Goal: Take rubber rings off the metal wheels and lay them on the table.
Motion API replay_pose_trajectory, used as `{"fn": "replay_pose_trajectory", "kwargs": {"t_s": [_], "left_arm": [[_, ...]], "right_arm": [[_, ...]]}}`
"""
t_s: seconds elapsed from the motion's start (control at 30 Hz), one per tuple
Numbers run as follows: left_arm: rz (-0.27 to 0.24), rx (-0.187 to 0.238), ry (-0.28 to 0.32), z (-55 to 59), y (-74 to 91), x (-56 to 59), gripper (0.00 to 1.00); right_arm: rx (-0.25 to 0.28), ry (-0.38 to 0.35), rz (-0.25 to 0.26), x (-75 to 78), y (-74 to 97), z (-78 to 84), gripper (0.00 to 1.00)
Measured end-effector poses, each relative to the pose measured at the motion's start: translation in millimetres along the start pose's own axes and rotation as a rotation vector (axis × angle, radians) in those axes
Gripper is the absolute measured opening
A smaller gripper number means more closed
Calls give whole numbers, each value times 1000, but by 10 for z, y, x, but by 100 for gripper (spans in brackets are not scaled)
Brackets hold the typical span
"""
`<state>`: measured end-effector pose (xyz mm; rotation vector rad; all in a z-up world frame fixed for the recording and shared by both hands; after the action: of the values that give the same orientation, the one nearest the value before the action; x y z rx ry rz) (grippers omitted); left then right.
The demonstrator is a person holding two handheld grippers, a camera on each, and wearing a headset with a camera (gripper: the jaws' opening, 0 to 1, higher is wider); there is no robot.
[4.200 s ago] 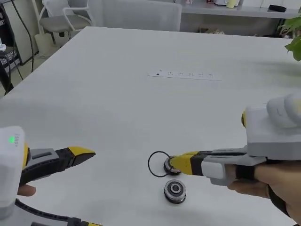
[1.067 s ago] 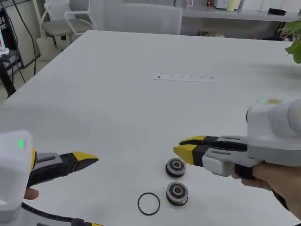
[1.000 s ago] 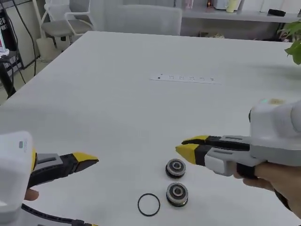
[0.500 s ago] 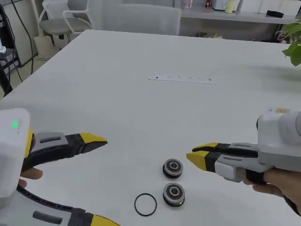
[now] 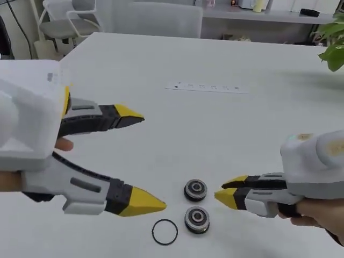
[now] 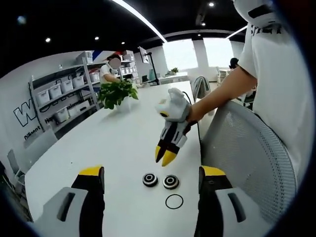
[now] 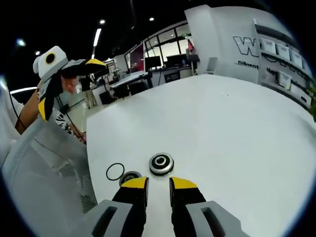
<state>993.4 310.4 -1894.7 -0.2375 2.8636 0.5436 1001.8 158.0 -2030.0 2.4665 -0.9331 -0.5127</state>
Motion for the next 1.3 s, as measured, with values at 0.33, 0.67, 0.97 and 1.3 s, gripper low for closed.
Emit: {"fn": "replay_pose_trajectory", "kwargs": {"t_s": [0.33,0.67,0.97,1.3], "left_arm": [[89,64,32,-75,-398,-1,67],[137,61,98,207,-841,132,54],[118,-57,118,790,-944,228,37],[104,-104,137,989,-1037,289,29]], "right_arm": [[-91,50,-77,-139,-63,147,16],[-150,117,-129,-255,-117,240,17],[-174,128,-146,-295,-148,287,17],[-166,125,-140,-278,-149,266,17]]}}
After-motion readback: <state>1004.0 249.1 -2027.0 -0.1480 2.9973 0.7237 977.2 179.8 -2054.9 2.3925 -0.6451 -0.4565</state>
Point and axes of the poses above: the centre of the closed fingertips' face, and the gripper's own axes: y roughly backward along the fingers, x roughly to its right, z roughly out of its underside, the point moved 4 cm from there along y, roughly backward along the fingers, and after that the axes turned 5 degrees about x, right-handed, at the moved point
